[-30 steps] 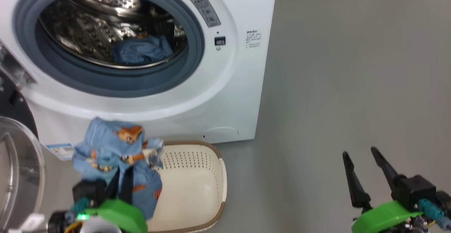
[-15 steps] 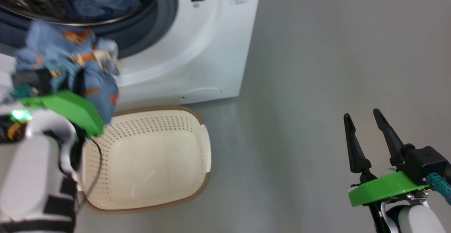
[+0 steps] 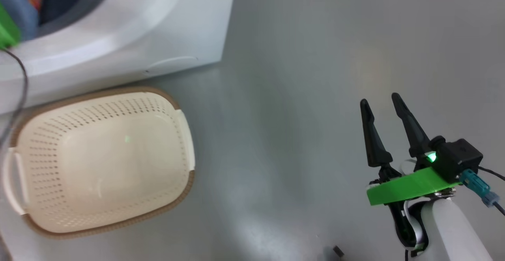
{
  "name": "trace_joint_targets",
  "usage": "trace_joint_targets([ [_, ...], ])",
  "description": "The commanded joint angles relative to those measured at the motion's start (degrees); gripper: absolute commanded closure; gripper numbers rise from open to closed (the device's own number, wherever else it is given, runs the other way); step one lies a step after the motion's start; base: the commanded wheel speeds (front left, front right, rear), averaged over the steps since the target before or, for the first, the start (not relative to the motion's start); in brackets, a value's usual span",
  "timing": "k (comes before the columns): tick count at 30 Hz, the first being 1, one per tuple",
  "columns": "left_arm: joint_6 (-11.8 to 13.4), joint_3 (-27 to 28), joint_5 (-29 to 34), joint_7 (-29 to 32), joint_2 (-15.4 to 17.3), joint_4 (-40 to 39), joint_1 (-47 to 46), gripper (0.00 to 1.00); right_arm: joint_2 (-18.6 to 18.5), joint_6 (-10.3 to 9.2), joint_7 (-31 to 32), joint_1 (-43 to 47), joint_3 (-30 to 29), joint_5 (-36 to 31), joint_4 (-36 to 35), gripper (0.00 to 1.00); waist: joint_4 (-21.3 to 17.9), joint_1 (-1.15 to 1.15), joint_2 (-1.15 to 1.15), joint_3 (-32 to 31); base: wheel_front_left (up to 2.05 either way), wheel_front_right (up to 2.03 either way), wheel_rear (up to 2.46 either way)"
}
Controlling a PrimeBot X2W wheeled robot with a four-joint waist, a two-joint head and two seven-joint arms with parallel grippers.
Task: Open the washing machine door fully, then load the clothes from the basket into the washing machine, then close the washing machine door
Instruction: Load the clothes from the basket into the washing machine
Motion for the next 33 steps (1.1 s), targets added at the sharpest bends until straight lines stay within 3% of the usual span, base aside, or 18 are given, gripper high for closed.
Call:
trace_joint_targets([
  [1,-0.3,1.0,0.7,0.4,3.5,-1.2,-2.8,1.0,-0.5,0.25,-0.8,-0.7,1.6,0.7,-0.7,0.0,-5.1,-0.01,0.0,6.2,0.0,0.0,0.0],
  [10,-0.1,0.9,2.4,1.3,8.5,-2.2,-16.1,1.0,-0.5,0.25,-2.2,-4.2,4.4,5.1,1.7,0.0,-7.7,-0.01,0.0,15.4,0.0,0.0,0.0],
  [16,0.3,1.1,3.9,-4.3,11.0,-2.1,-21.6,1.0,-0.5,0.25,-2.3,-5.6,6.2,8.7,1.0,0.0,-8.9,-0.01,0.0,17.4,0.0,0.0,0.0],
  [20,2.0,1.2,5.6,-8.6,12.6,-0.9,-24.0,1.0,-0.5,0.25,-2.3,-6.1,7.3,9.8,1.1,0.0,-9.6,-0.01,0.0,18.0,0.0,0.0,0.0],
  [21,2.3,1.2,5.8,-9.4,12.7,-0.5,-24.5,0.76,-0.5,0.25,-2.3,-6.3,7.4,9.5,1.0,0.0,-9.7,-0.01,0.0,18.1,0.0,0.0,0.0],
  [23,2.7,0.9,6.2,-10.3,12.9,0.5,-25.2,0.0,-0.5,0.25,-2.3,-6.4,7.1,9.2,0.9,0.0,-9.6,-0.01,0.0,18.3,0.0,0.0,0.0],
  [33,3.3,0.6,5.6,-13.5,12.4,5.3,-26.4,0.0,-0.5,0.25,-2.3,-6.9,6.1,8.2,0.8,0.0,-8.4,-0.01,0.0,18.2,0.0,0.0,0.0],
])
